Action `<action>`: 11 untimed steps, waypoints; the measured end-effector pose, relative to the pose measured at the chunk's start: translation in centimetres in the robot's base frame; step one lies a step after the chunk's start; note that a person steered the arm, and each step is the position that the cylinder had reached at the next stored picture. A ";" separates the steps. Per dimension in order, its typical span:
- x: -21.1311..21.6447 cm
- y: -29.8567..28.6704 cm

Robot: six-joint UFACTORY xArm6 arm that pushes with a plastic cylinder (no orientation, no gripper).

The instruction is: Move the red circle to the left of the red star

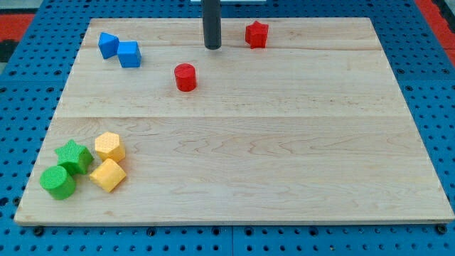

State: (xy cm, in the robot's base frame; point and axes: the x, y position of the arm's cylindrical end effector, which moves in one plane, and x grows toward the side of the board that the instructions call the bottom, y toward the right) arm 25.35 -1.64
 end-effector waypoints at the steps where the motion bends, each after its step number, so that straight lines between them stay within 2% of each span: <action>1: -1.4 11.1; 2: -0.1 15.8; 3: 6.1 7.5; 4: 14.9 2.5; 5: 16.8 -4.0; 6: 16.1 -13.1; 8: 10.1 -10.8; 9: 10.3 -9.0; 10: 10.6 -17.1; 11: 12.7 -9.0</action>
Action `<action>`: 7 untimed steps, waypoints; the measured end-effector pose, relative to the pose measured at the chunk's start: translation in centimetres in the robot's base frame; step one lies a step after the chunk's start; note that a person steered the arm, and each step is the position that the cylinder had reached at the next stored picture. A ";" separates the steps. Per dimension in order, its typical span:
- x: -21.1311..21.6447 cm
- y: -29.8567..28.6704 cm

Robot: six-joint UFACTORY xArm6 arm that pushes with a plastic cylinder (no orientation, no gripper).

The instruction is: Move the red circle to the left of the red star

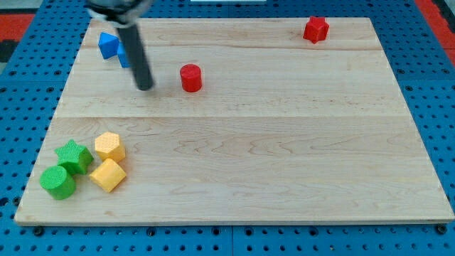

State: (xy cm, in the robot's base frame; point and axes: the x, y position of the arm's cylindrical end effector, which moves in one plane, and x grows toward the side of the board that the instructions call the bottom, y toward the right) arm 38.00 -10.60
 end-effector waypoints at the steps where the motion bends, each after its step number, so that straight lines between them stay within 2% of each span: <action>1: -3.4 13.9; 2: -7.9 16.8; 3: -3.3 12.2; 4: -7.4 15.2; 5: -8.7 18.5; 6: -9.9 15.0; 7: -11.7 17.6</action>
State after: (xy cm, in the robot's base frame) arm 26.29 6.97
